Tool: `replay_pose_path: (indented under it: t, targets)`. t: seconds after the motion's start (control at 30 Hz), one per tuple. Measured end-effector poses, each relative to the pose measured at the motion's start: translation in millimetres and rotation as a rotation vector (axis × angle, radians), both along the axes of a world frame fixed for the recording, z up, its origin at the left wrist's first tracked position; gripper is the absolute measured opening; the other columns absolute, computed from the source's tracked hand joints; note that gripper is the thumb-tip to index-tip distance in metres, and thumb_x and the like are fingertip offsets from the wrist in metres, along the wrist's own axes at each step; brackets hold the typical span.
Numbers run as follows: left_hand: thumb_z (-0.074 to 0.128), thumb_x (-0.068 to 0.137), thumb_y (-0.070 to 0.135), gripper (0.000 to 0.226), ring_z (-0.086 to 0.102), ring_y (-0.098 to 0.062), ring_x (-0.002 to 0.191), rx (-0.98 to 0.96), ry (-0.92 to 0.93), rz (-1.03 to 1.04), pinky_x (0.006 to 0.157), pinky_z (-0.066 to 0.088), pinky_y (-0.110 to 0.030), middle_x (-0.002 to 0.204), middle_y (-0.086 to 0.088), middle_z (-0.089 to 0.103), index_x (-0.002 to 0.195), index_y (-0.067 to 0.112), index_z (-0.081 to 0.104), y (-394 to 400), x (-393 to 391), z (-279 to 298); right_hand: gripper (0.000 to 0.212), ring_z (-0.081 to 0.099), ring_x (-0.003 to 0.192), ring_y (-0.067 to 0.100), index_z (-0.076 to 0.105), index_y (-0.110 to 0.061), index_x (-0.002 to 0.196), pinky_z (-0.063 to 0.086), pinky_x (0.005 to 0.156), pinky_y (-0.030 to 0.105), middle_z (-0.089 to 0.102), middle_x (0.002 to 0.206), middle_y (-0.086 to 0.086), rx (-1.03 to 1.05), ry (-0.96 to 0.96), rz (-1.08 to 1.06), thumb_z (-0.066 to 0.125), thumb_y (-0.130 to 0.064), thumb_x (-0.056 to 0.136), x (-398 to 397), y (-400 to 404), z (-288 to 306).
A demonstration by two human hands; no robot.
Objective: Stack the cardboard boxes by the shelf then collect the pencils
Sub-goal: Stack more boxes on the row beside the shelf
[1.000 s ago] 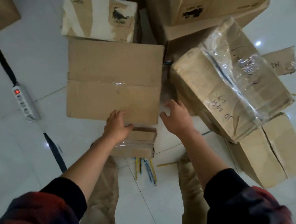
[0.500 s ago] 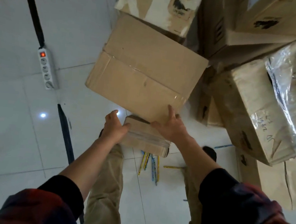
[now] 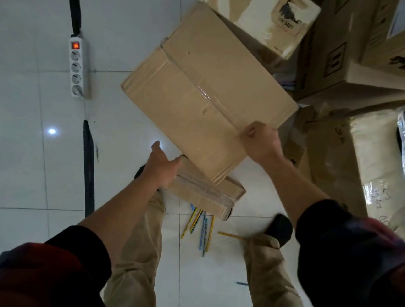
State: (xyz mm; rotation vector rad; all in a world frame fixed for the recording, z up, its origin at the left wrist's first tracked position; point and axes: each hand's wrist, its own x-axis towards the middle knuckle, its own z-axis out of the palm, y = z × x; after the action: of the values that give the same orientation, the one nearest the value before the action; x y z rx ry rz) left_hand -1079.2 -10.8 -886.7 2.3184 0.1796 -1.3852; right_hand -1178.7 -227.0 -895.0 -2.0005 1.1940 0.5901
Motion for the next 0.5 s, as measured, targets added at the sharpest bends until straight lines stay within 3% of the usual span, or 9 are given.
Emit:
replay_pose_path:
  t: [0.1,0.17,0.3,0.4,0.43,0.5]
  targets:
    - [0.057,0.096,0.026,0.078,0.048,-0.006,0.076,-0.009,0.014,-0.004,0.067,0.037,-0.021,0.151,-0.007,0.038,0.156,0.014,0.009,-8,7,-5,0.018,0.057,0.101,0.029,0.061,-0.015,0.103,0.048,0.083,0.033,0.058,0.114,0.011,-0.098,-0.100,0.052,0.053,-0.025,0.091,22,-19,-8]
    - [0.058,0.095,0.027,0.078,0.049,-0.013,0.098,-0.012,0.016,-0.013,0.068,0.038,-0.021,0.151,-0.006,0.039,0.155,0.015,0.009,-14,8,-10,0.034,0.048,0.113,0.031,0.057,-0.012,0.121,0.046,0.092,0.039,0.046,0.126,0.013,-0.156,-0.092,0.139,0.057,-0.025,0.090,32,-25,-13]
    - [0.056,0.095,0.030,0.090,0.043,-0.028,0.133,-0.001,0.013,0.044,0.095,0.036,-0.030,0.153,-0.014,0.035,0.155,0.011,-0.009,-27,7,-12,0.052,0.038,0.118,0.038,0.045,-0.009,0.129,0.042,0.094,0.047,0.035,0.130,0.018,-0.350,0.043,0.274,0.062,-0.033,0.086,45,-37,-22]
    - [0.056,0.094,0.035,0.099,0.042,-0.033,0.133,0.059,0.057,0.171,0.100,0.039,-0.031,0.155,-0.016,0.029,0.152,0.010,-0.020,-30,8,-21,0.061,0.034,0.122,0.041,0.040,-0.010,0.131,0.037,0.099,0.049,0.032,0.134,0.019,-0.393,0.110,0.290,0.064,-0.041,0.084,49,-42,-30]
    - [0.057,0.091,0.039,0.100,0.046,-0.033,0.130,0.074,0.074,0.191,0.103,0.043,-0.037,0.152,-0.016,0.034,0.152,0.011,-0.017,-30,9,-24,0.064,0.032,0.125,0.041,0.038,-0.011,0.133,0.035,0.101,0.049,0.030,0.138,0.019,-0.404,0.115,0.300,0.064,-0.043,0.083,50,-44,-32]
    - [0.060,0.087,0.045,0.093,0.055,-0.031,0.121,0.080,0.134,0.210,0.101,0.048,-0.045,0.140,-0.013,0.049,0.153,0.010,0.005,-29,9,-31,0.076,0.021,0.136,0.043,0.031,-0.012,0.139,0.027,0.109,0.052,0.017,0.152,0.018,-0.390,0.118,0.306,0.065,-0.048,0.081,51,-48,-37]
